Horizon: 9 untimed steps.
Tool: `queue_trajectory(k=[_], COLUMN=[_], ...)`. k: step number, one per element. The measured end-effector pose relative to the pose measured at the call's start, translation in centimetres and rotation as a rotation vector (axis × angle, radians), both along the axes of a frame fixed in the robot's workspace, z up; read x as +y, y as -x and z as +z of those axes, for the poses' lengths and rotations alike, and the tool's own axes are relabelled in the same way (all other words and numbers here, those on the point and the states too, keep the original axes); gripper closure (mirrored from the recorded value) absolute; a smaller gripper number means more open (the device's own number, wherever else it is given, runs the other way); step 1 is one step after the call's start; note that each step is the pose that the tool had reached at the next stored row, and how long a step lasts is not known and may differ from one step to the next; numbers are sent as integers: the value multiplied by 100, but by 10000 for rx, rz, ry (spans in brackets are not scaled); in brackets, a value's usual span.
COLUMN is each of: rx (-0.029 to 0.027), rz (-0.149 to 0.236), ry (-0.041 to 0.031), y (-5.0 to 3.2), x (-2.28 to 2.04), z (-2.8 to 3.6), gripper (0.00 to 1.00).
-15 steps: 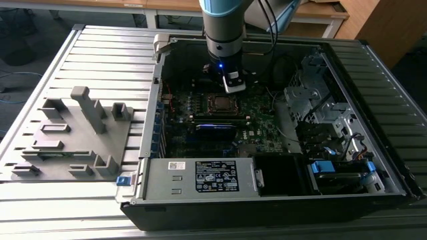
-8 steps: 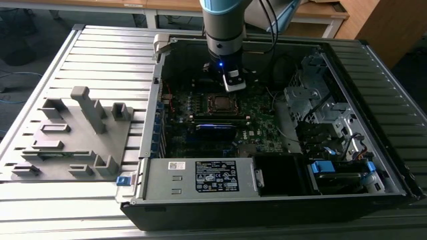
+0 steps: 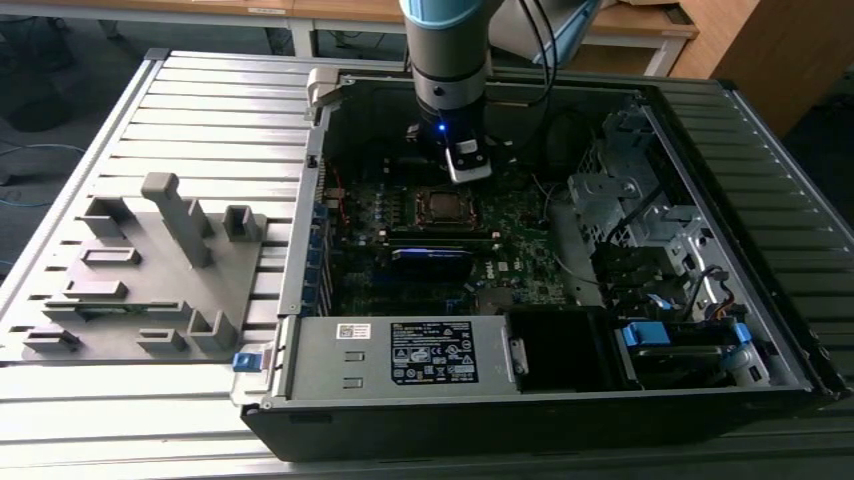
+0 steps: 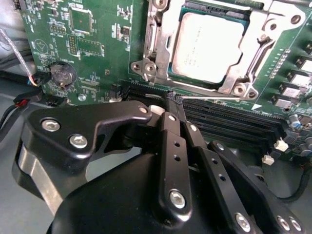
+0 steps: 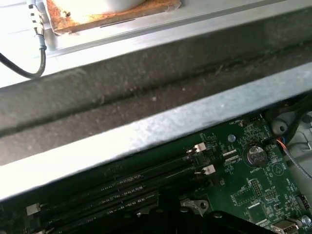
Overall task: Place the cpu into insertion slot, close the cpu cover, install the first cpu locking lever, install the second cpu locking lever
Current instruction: 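Install the first cpu locking lever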
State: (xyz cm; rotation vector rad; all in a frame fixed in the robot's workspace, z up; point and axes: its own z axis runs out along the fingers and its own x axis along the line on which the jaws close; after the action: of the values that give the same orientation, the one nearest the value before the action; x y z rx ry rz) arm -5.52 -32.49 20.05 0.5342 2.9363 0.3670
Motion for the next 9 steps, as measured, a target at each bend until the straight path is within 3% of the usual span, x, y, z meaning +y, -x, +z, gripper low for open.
queue_trajectory(k=[3,5,7,9], rx=[-14,-50,-126,-256], rz=[0,-1,0,2], ry=[-135,-155,-157,-156], y=[1,2,4,14], x=[-11,-19,-26,-28], z=[0,0,-1,-3], gripper=[89,89,89,89])
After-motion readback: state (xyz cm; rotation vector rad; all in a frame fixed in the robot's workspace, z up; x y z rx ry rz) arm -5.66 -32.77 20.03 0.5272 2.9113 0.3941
